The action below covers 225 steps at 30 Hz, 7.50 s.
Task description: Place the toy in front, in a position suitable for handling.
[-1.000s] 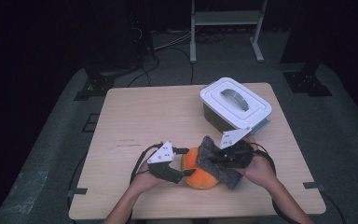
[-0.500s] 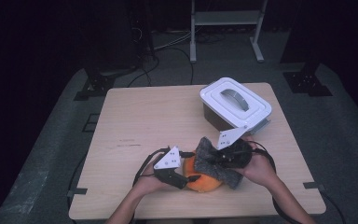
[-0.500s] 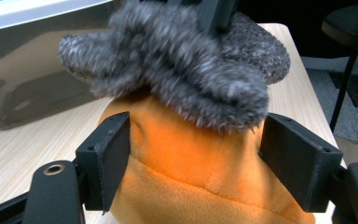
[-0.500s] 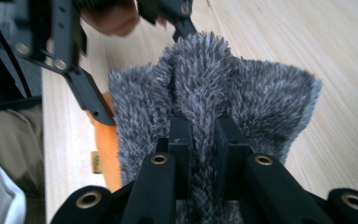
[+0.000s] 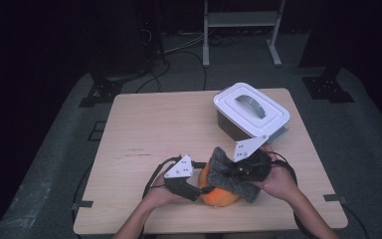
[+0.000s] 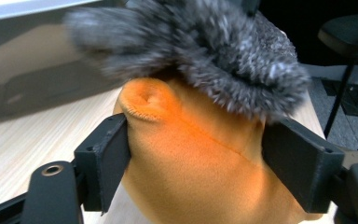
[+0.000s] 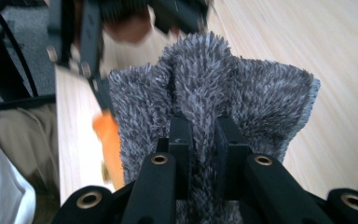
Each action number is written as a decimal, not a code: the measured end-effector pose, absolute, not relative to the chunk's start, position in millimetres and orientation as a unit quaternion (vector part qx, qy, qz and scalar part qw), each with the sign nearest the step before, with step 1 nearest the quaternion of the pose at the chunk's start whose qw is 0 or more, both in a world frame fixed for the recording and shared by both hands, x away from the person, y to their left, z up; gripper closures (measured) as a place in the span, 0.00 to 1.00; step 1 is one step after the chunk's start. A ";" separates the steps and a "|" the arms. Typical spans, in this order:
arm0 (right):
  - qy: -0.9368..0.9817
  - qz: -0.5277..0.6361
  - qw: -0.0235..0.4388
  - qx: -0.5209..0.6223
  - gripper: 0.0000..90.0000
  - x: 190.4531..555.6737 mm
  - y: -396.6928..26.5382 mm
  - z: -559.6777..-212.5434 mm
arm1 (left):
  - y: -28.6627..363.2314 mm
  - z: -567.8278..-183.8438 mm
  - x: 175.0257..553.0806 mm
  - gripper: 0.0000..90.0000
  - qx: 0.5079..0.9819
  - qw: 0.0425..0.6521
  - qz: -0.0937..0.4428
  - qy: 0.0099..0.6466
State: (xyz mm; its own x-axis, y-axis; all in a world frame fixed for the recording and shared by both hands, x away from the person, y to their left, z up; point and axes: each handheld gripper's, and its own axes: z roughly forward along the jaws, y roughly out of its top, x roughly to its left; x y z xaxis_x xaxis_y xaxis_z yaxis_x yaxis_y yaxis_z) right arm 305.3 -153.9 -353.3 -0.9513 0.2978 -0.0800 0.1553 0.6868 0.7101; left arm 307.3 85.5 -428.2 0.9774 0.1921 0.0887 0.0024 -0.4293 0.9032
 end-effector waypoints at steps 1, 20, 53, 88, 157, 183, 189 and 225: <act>0.915 0.375 0.094 0.117 0.87 305.0 -149.6 -351.8 | 84.9 -428.1 306.5 0.28 0.841 0.530 0.090 0.056; 0.904 0.391 0.055 0.164 0.87 318.6 -173.4 -375.7 | 90.0 -426.3 312.5 0.29 0.844 0.521 0.075 0.106; 0.901 0.403 0.017 0.161 0.88 297.9 -178.0 -388.3 | 95.3 -421.7 314.9 0.22 0.836 0.537 0.011 0.116; 0.879 0.430 0.023 0.207 0.88 313.6 -197.6 -408.3 | 138.6 -433.1 321.5 0.54 0.843 0.531 0.055 0.071; 0.911 0.393 0.067 0.104 0.88 300.1 -146.1 -351.0 | 100.3 -421.4 307.7 0.40 0.848 0.521 0.071 0.059; 0.891 0.426 0.043 0.154 0.87 305.9 -165.7 -383.1 | 122.2 -421.3 317.0 0.45 0.854 0.511 0.053 0.088; 0.884 0.434 0.028 0.174 0.86 305.6 -180.4 -397.2 | 127.4 -423.7 317.5 0.49 0.855 0.508 0.046 0.088; 0.890 0.423 -0.003 0.169 0.87 315.3 -173.5 -416.8 | 116.8 -419.3 337.3 0.27 0.852 0.511 0.028 0.116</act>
State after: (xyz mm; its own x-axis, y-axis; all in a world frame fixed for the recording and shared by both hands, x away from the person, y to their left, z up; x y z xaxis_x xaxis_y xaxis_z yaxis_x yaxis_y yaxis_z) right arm 315.3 -173.5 -416.8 -0.9431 0.2978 0.1476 0.3024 0.5847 0.7527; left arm 337.3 116.8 -419.3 0.9716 0.2262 -0.0697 0.1680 -0.4519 0.8761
